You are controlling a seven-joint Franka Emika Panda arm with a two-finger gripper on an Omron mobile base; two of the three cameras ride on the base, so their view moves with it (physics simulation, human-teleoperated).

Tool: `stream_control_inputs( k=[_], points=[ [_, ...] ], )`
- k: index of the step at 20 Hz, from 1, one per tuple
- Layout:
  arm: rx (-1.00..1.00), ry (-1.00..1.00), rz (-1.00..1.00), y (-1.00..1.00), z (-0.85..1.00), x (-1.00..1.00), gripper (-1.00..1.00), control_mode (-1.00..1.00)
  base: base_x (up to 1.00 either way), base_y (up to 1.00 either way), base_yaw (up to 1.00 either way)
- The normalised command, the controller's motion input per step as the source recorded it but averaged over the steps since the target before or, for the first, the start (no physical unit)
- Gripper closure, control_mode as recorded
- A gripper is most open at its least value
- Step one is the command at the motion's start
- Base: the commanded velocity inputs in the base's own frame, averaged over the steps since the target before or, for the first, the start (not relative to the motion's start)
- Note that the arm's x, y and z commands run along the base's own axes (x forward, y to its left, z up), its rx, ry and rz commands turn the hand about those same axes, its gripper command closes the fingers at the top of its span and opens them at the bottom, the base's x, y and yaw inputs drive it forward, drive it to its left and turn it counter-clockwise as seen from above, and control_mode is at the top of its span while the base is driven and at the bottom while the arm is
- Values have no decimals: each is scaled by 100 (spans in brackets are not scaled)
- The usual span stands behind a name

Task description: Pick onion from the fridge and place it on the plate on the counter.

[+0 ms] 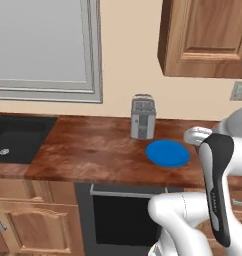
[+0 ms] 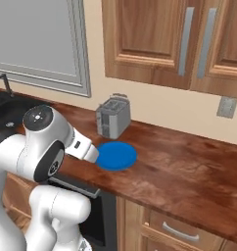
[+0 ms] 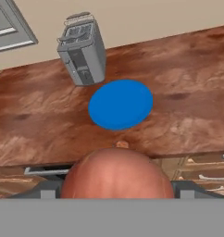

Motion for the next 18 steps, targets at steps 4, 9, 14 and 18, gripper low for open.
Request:
stream_control_inputs(
  k=[4,9,14,18],
  points=[
    [0,0,0,0,0,0,100,100,24,-34,32],
    [0,-1,5,-4,0,0,100,-100,0,-16,21],
    [1,-2,10,-37,-1,4,100,-100,0,0,0],
    [3,0,4,-48,-14,31,100,-100,0,0,0]
  ],
)
